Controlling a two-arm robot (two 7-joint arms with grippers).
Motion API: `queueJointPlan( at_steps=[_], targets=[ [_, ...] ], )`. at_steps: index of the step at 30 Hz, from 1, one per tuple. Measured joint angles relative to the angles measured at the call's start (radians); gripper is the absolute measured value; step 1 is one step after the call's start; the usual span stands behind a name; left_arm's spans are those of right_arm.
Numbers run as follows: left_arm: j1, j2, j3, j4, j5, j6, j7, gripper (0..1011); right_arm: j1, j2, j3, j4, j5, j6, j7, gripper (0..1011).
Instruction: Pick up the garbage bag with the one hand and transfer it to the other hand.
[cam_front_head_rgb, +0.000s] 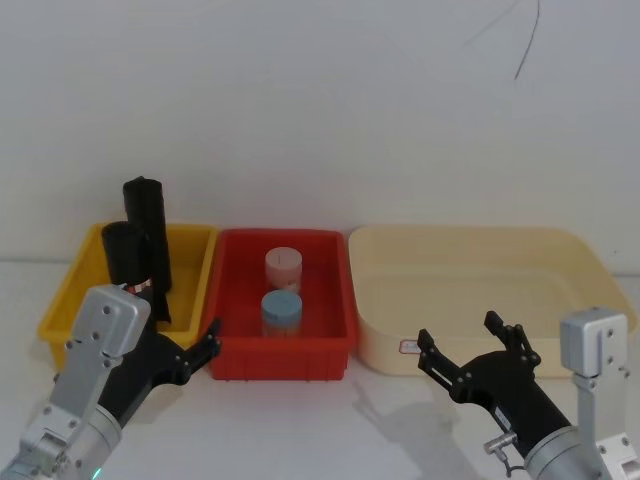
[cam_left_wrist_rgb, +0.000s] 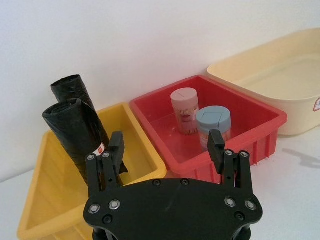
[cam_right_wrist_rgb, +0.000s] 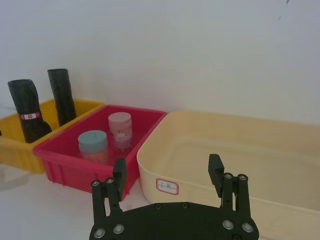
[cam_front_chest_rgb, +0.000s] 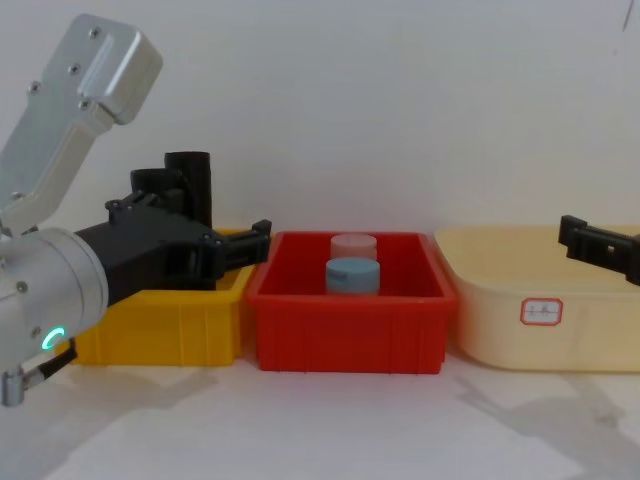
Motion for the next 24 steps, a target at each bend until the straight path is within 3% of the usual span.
queueJointPlan(
  at_steps=[24],
  targets=[
    [0.0, 0.0, 0.0, 0.0, 0.0, 0.0, 0.0, 1001, 0.0, 0.0, 0.0, 0.0, 0.0, 0.0, 0.0, 1000]
  ],
)
